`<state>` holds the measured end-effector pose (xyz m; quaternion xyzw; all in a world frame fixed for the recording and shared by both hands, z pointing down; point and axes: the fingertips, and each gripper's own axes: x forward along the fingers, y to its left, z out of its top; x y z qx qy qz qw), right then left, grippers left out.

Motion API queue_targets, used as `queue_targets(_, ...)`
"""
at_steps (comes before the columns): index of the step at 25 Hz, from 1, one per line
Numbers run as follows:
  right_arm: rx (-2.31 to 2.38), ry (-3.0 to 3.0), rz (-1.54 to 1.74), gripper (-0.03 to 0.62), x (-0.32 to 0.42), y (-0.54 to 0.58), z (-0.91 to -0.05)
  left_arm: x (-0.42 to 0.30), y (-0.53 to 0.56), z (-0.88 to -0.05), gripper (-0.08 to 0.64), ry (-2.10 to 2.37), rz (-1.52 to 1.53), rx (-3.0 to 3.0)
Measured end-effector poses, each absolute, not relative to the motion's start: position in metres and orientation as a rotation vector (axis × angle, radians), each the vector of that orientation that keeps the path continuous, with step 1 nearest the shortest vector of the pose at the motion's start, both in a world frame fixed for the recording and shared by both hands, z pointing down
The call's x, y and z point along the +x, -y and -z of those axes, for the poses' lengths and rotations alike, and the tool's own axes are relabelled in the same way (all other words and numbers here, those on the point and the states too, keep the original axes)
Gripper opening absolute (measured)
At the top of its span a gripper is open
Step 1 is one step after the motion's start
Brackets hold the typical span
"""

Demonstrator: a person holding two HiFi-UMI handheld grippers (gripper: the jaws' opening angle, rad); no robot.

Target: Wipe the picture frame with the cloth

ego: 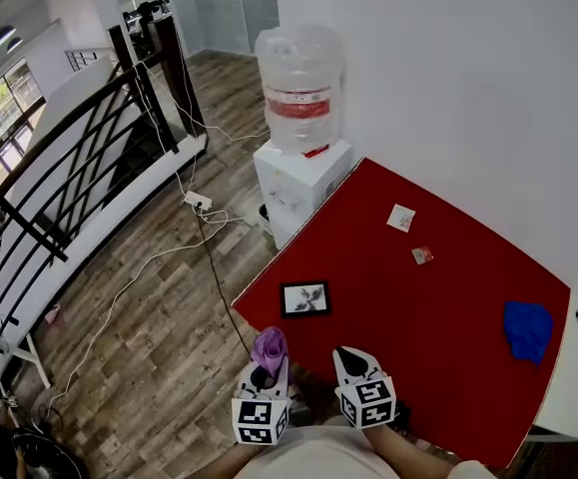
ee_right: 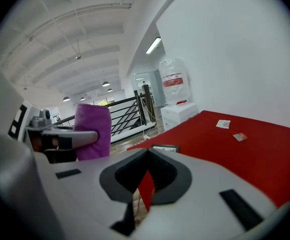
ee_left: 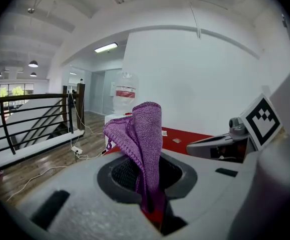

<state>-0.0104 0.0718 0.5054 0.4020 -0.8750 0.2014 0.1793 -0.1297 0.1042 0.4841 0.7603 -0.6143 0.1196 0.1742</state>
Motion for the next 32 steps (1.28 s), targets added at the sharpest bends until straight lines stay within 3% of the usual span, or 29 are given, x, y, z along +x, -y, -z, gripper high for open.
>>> queue_targets(21, 1.126, 2.426, -0.567, 0.005, -0.024, 0.010, -0.513, -0.147, -0.020, -0.498, 0.061, 1.706, -0.386, 2.132)
queue_targets(32, 1.092, 2.380, -0.545, 0.005, -0.033, 0.040, -0.552, -0.153, 0.040, -0.564, 0.061, 1.603, -0.841, 2.327)
